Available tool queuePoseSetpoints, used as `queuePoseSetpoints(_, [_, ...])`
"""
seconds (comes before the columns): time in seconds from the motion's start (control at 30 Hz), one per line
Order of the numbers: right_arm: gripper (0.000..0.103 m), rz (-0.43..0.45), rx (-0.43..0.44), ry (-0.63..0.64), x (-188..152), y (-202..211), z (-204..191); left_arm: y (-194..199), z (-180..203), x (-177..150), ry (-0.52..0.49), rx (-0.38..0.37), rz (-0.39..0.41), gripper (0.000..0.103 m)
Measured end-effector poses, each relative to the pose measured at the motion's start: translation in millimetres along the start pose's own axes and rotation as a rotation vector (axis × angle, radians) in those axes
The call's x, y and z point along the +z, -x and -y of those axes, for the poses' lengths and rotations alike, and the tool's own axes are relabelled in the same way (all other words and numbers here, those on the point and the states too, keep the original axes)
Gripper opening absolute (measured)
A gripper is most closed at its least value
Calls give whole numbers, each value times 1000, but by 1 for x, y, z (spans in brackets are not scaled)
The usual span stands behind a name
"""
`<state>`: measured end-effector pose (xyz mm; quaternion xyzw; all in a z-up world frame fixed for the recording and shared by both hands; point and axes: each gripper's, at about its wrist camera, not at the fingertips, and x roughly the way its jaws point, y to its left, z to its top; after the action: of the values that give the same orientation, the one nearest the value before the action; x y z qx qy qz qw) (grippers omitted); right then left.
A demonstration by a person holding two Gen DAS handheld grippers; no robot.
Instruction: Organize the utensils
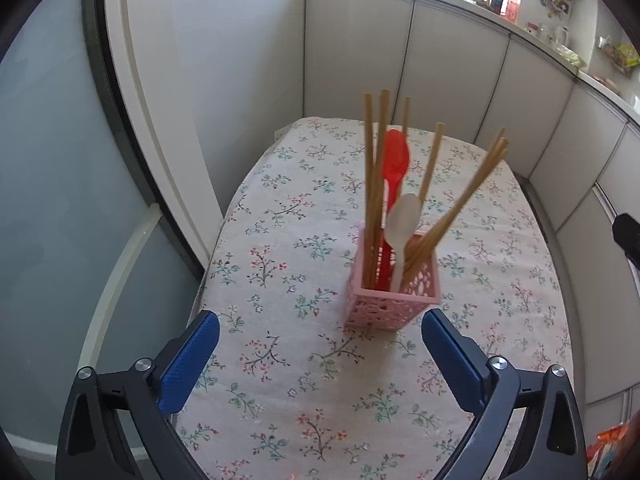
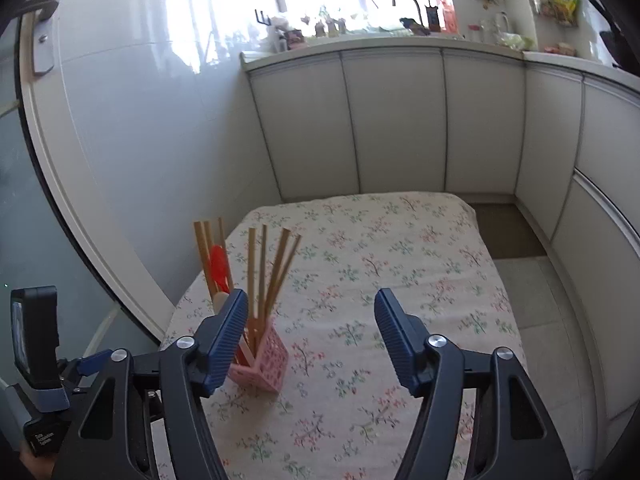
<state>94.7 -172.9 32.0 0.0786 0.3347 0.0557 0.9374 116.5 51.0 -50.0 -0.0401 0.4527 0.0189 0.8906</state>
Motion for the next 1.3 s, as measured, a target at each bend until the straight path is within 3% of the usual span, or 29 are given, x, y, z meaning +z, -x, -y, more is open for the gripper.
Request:
queuePoseSetpoints(0.3, [102,-118,-97,-16,-54,60,37,48,34,-37,-60,38,48,103])
queuePoseSetpoints(0.73, [103,-196,-139,15,-77,46,53,36,50,-48,-91,77,54,103])
queuePoseSetpoints(1.3, [103,-255,-143,-22,-76,22,64,27,60,-47,-117,65,42,103])
